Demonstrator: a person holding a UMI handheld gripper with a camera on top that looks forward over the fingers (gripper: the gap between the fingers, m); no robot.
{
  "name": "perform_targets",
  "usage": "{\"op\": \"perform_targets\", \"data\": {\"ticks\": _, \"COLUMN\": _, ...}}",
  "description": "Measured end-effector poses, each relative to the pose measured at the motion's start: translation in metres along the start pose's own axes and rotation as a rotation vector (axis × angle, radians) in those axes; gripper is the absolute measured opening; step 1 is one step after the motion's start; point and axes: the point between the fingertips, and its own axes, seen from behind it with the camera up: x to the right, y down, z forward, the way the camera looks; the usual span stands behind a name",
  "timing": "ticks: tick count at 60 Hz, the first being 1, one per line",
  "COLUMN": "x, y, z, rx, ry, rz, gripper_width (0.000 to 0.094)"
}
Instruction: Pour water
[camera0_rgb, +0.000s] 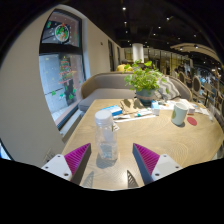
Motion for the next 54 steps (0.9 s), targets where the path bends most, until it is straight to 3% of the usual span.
{"op": "perform_targets", "data": {"ticks": 11, "x": -0.008, "y": -0.004, "z": 0.06, "rx": 0.039, "ry": 0.034, "rz": 0.002, "gripper_width": 0.0812}}
{"op": "perform_targets", "data": {"ticks": 22, "x": -0.01, "y": -0.005, "z": 0.088, "rx": 0.066, "ry": 0.024, "rz": -0.032, "gripper_width": 0.0518}}
{"op": "perform_targets", "data": {"ticks": 41, "x": -0.01, "y": -0.015, "z": 0.087, "rx": 0.073, "ry": 0.007, "rz": -0.057, "gripper_width": 0.0411}}
{"op": "perform_targets", "data": {"ticks": 54, "x": 0.007, "y": -0.101, "z": 0.058, "rx": 0.146, "ry": -0.093, "rz": 0.136, "gripper_width": 0.0412}}
